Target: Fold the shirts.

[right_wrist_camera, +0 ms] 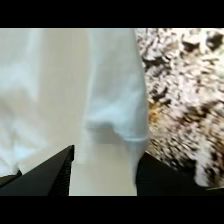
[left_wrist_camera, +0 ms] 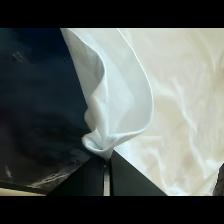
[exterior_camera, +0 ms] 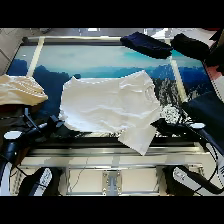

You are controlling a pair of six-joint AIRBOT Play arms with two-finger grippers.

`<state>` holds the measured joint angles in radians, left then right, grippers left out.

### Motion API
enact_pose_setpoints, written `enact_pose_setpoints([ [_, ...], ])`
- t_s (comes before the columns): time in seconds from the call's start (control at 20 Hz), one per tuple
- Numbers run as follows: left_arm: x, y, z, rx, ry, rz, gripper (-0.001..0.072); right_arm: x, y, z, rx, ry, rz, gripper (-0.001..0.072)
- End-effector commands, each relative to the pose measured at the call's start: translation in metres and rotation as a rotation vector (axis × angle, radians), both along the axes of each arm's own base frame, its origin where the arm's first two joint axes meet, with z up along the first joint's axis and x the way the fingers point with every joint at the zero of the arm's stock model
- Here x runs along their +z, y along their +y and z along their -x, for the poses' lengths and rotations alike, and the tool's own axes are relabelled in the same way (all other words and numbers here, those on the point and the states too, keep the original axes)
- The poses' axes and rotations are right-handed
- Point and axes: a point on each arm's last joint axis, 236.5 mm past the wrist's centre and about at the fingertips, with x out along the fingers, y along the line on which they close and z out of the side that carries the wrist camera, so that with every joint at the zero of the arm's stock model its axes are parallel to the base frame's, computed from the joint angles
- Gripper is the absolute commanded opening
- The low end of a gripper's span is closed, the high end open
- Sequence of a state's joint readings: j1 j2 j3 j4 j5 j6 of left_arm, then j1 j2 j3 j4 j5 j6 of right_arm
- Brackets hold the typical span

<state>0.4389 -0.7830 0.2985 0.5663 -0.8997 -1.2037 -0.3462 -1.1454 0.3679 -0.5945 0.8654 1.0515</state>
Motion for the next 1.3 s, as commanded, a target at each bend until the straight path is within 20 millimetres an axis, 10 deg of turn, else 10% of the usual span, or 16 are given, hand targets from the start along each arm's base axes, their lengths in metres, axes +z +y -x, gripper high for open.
enact_pose_setpoints([
  [0.0,0.004,0.005,-0.005,0.013,-0.016,-0.018,0.0014,0.001,0.021,-0.015,0.03,-0.034,-0.053,0.0081],
  [0.2,0.073,0.025,-0.017,-0.084,-0.118,-0.108,0.0014,0.099,0.058,-0.022,0.318,-0.235,-0.177,0.0013],
  [0.45,0.26,0.084,-0.012,-0.001,-0.453,-0.457,0.0014,0.287,0.083,0.021,0.533,-0.591,-0.089,0.0012],
  [0.7,0.403,0.061,0.006,-0.07,-0.705,-0.79,0.0013,0.487,0.054,0.061,0.312,-1.137,0.44,0.0012],
  [0.85,0.461,0.052,0.016,-0.123,-0.769,-0.997,0.0013,0.566,0.023,0.087,0.186,-1.272,0.724,0.001],
  [1.0,0.477,0.049,0.006,-0.172,-0.763,-1.079,0.0011,0.578,-0.003,0.073,0.161,-1.205,0.831,0.001],
  [1.25,0.363,0.034,-0.089,-0.451,-0.469,-0.973,0.0013,0.458,-0.038,-0.042,0.304,-0.773,0.67,0.0011],
])
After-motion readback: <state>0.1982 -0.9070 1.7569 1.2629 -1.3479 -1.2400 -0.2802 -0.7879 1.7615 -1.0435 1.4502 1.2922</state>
